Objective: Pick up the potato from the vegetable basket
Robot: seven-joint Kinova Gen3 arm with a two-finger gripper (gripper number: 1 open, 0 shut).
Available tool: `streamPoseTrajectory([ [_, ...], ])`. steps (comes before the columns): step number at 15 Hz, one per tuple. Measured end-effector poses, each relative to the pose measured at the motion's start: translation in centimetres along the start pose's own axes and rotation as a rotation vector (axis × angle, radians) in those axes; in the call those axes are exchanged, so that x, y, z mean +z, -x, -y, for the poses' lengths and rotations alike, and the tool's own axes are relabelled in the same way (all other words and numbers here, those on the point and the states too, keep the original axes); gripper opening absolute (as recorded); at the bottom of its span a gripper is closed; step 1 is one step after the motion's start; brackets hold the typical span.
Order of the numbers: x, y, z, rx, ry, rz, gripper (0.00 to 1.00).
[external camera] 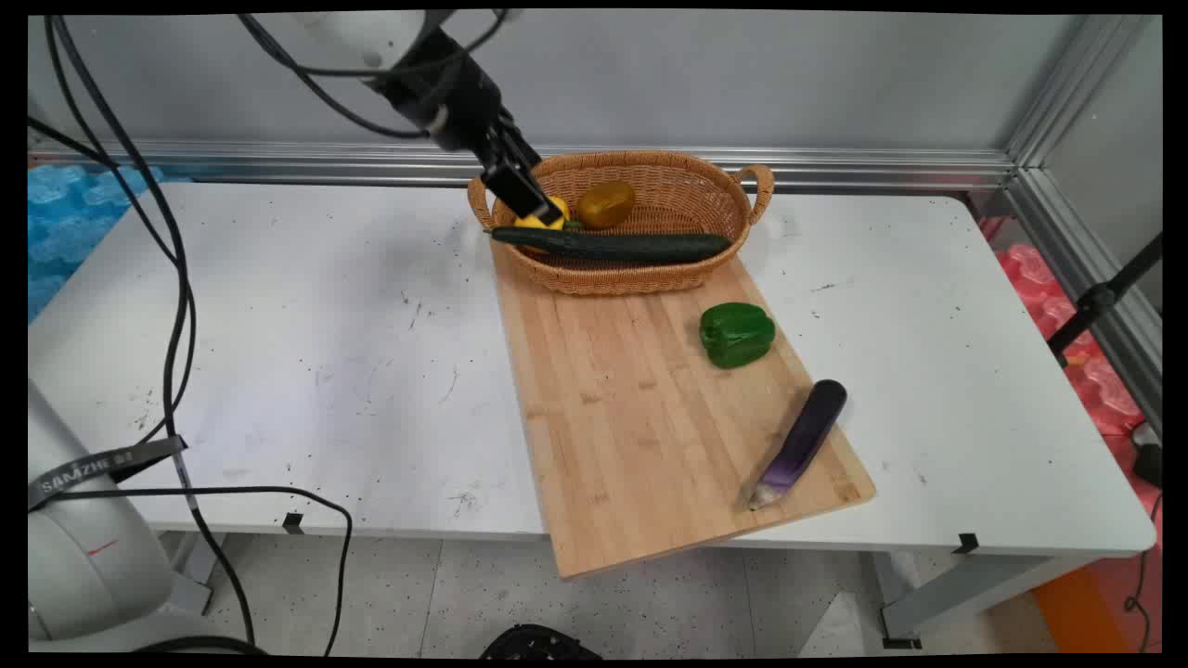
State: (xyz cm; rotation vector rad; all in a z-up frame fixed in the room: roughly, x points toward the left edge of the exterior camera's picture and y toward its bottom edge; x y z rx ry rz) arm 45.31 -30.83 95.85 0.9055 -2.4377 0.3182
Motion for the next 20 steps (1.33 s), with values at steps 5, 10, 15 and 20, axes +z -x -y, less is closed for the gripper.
streamPoseTrajectory([
  [5,0.7,-0.5,3.5,-0.009,-0.058,-0.014,1.00],
  [10,3.9,-1.5,7.1,-0.014,-0.100,-0.019,1.00],
  [15,9.6,-2.8,10.2,-0.027,-0.119,-0.012,1.00],
  [20,15.0,-3.4,11.9,-0.035,-0.107,0.021,1.00],
])
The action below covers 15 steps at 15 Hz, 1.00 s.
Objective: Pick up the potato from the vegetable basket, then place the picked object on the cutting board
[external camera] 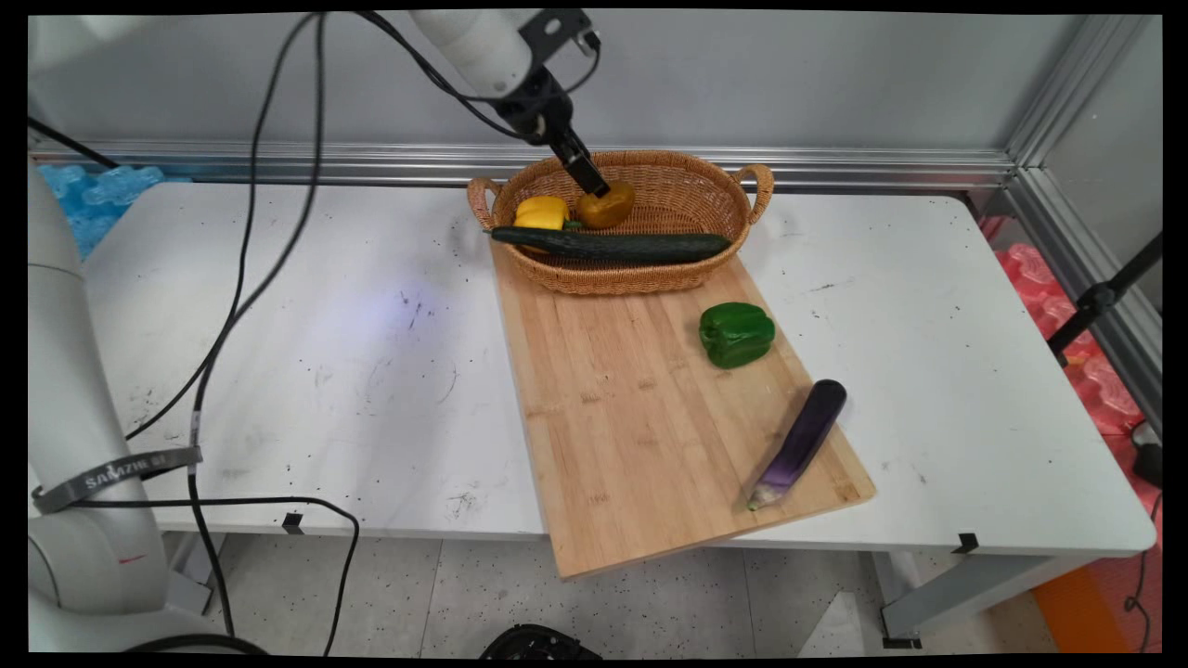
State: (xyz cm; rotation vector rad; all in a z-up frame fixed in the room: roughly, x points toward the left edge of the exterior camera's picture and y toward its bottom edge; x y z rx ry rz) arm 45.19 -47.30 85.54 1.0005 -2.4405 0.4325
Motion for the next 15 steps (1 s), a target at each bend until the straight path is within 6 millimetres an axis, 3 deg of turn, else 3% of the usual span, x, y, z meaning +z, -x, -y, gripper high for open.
streamPoseTrajectory([
  [8,6.4,0.1,0.6,0.001,0.020,0.062,1.00],
  [9,6.7,0.0,0.6,0.003,0.022,0.064,0.00],
  [15,7.5,-0.4,0.8,0.028,0.028,0.058,0.00],
])
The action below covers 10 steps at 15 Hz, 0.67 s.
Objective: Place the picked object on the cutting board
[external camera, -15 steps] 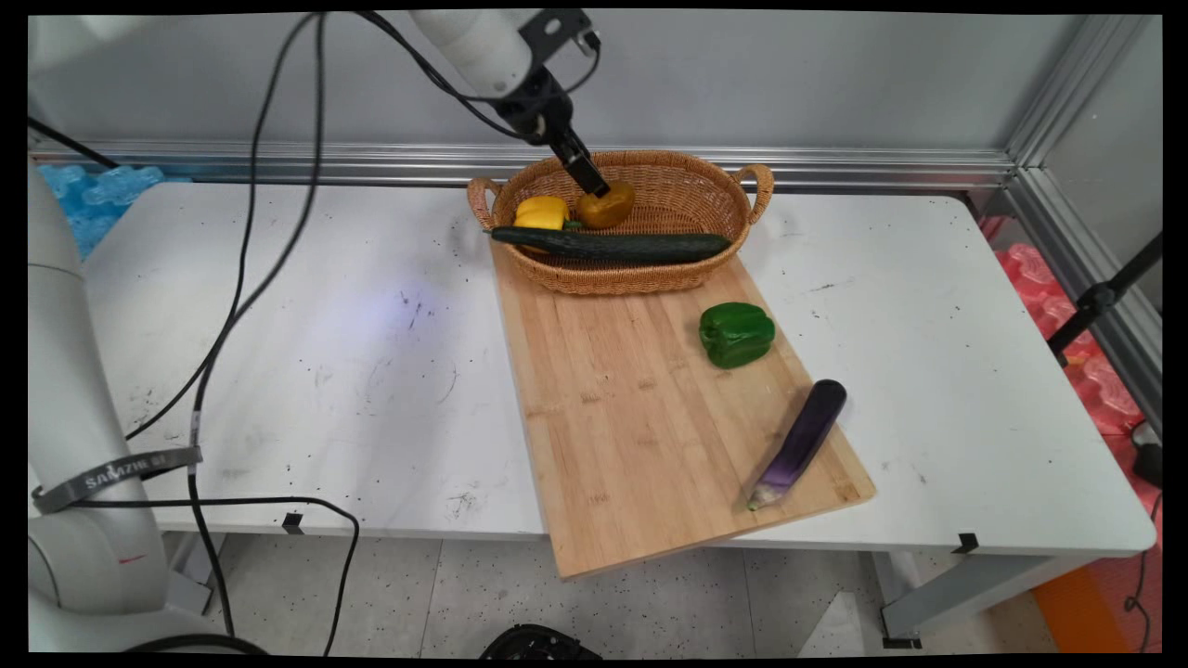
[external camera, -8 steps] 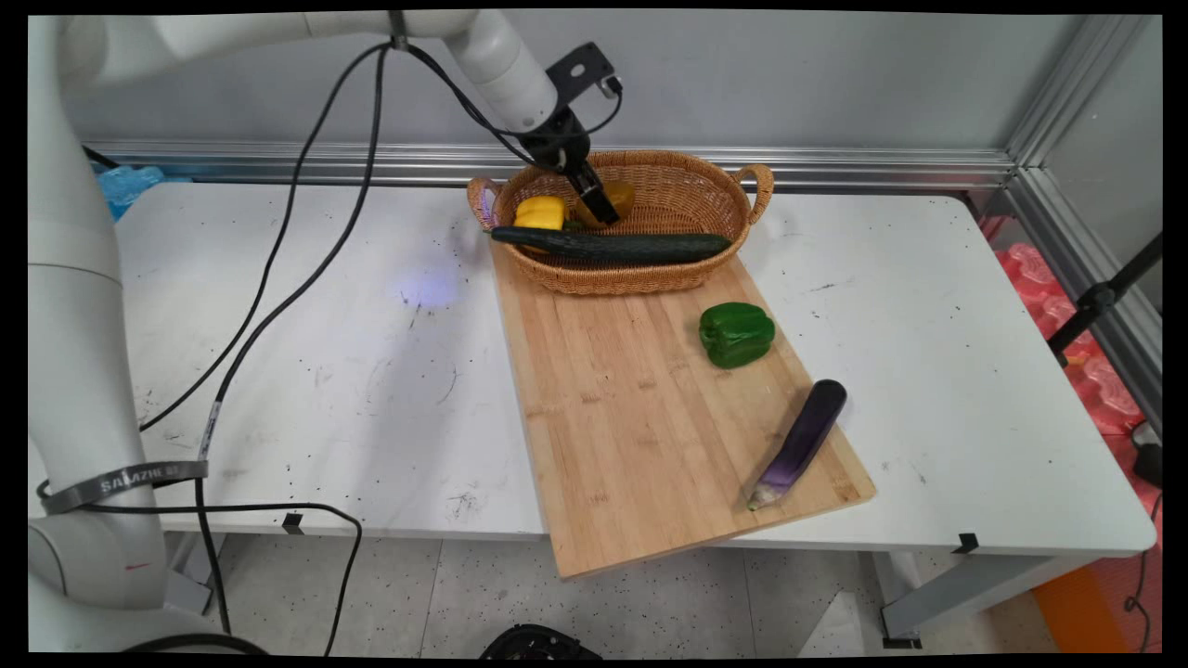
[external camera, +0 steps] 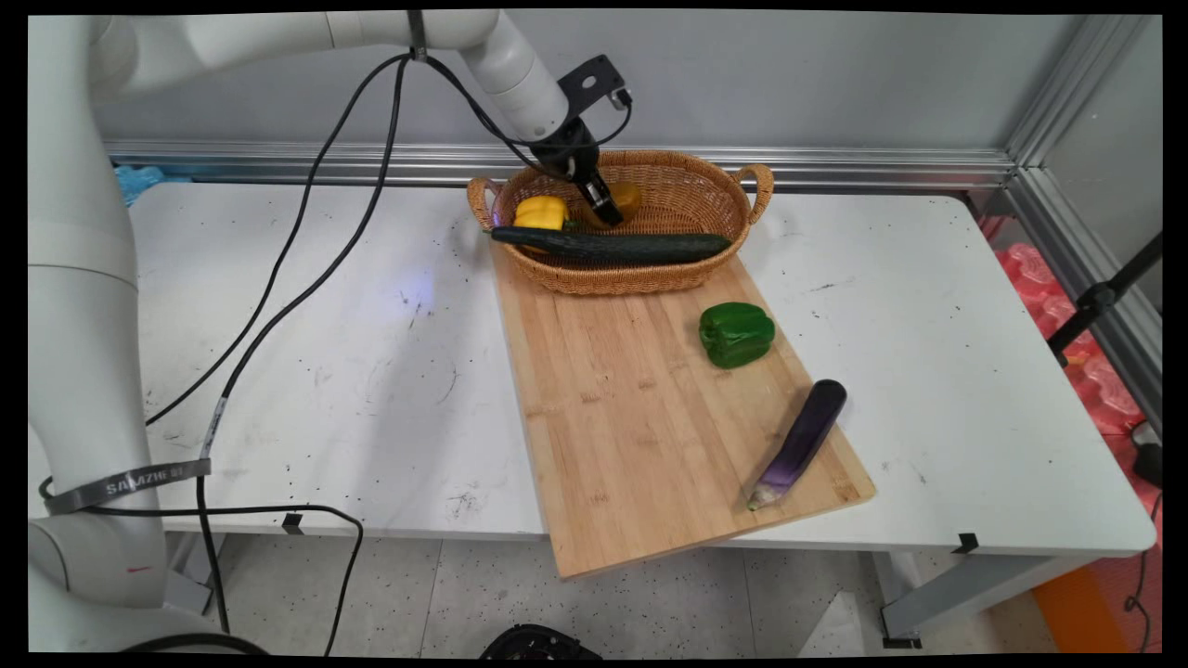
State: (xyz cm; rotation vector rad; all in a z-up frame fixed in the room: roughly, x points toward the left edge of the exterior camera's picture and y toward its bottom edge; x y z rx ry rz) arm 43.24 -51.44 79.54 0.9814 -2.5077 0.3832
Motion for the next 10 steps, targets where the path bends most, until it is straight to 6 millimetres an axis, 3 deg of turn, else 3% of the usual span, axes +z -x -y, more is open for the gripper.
streamPoseTrajectory([
  [4,-2.1,-0.3,0.2,0.011,-0.012,-0.014,0.00],
  [10,-8.6,-1.1,-1.5,0.044,-0.019,-0.044,0.00],
])
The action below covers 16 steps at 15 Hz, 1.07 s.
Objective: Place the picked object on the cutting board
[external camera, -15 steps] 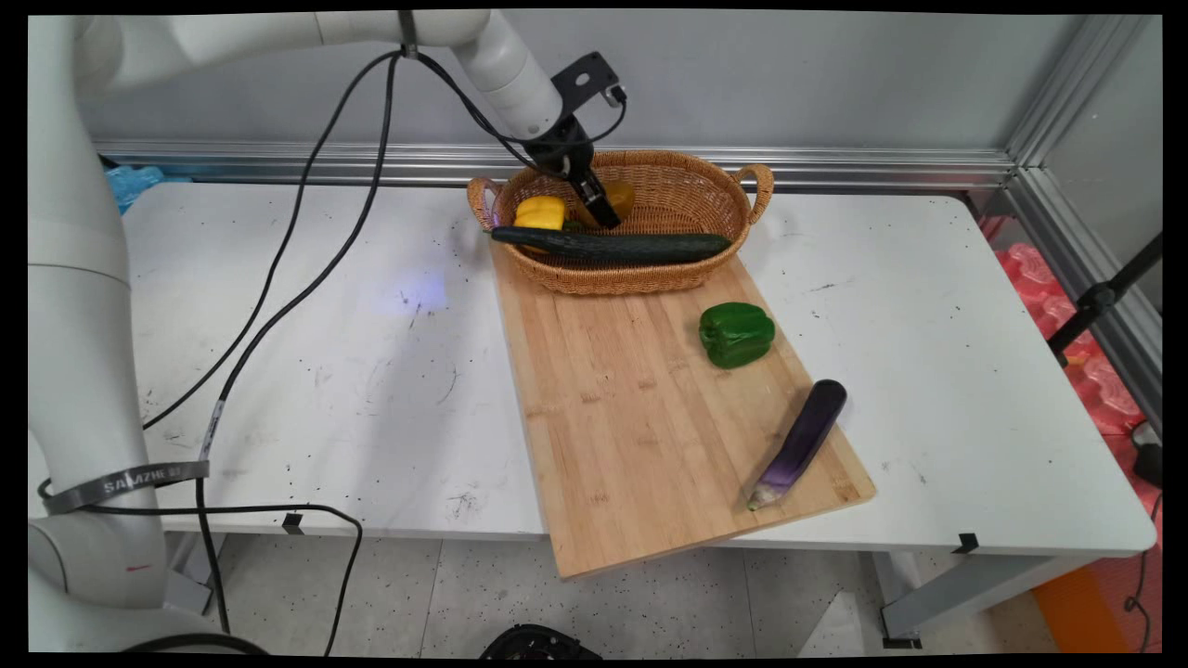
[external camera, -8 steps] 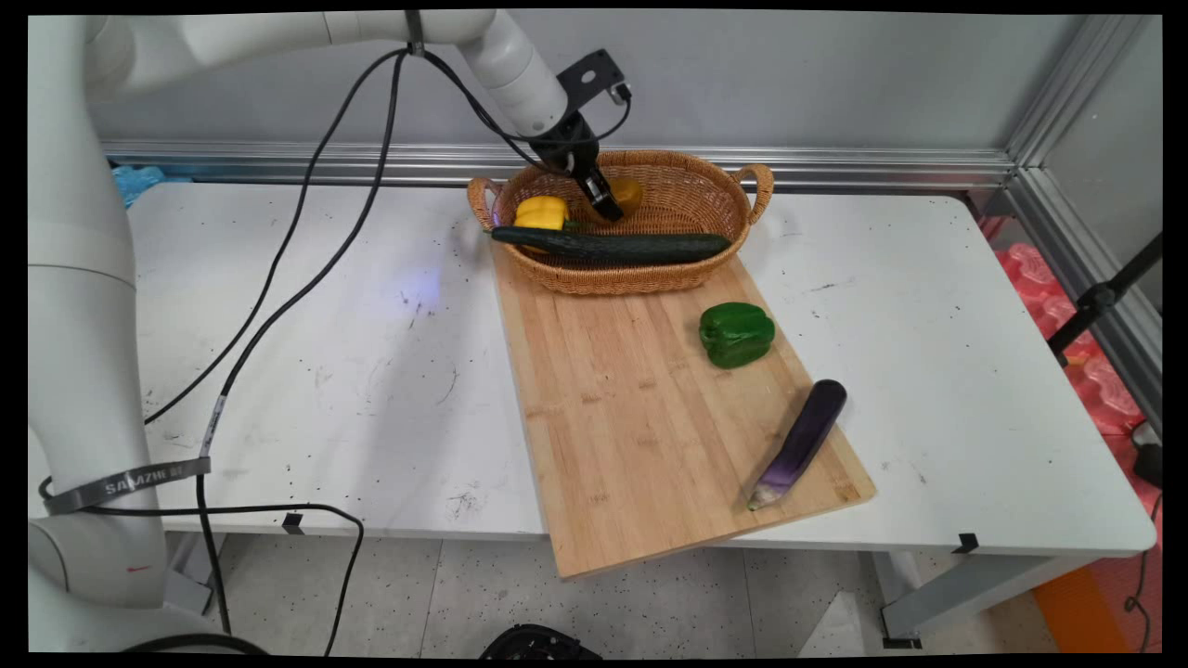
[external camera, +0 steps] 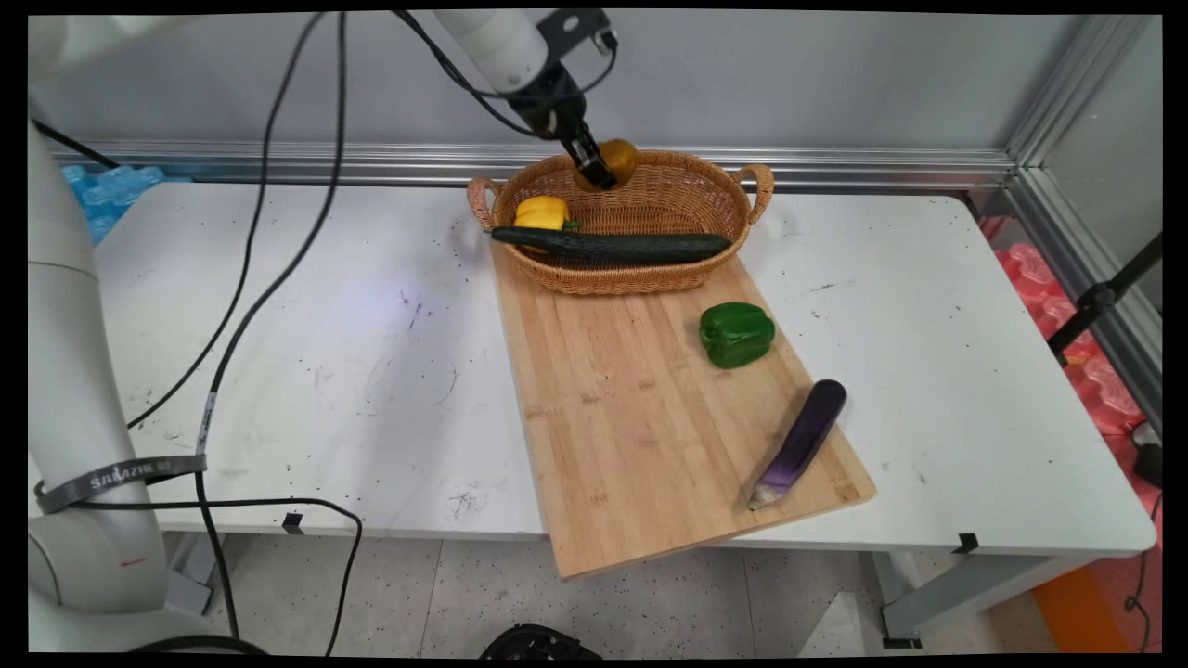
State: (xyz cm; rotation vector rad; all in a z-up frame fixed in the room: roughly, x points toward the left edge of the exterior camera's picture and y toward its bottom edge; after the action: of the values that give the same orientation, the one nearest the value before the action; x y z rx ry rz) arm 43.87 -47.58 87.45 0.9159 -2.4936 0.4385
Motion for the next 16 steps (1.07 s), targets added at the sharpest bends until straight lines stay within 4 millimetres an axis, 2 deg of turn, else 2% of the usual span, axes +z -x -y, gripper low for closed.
streamPoseTrajectory([
  [3,-3.8,-0.3,-1.6,0.036,0.026,-0.019,0.00],
  [8,-7.5,0.0,-3.8,0.090,0.077,-0.028,0.00],
  [10,-9.2,0.7,-5.2,0.133,0.114,-0.024,0.00],
  [13,-10.4,2.2,-6.7,0.182,0.157,-0.010,0.00],
  [16,-10.6,3.7,-7.7,0.217,0.190,0.003,0.00],
])
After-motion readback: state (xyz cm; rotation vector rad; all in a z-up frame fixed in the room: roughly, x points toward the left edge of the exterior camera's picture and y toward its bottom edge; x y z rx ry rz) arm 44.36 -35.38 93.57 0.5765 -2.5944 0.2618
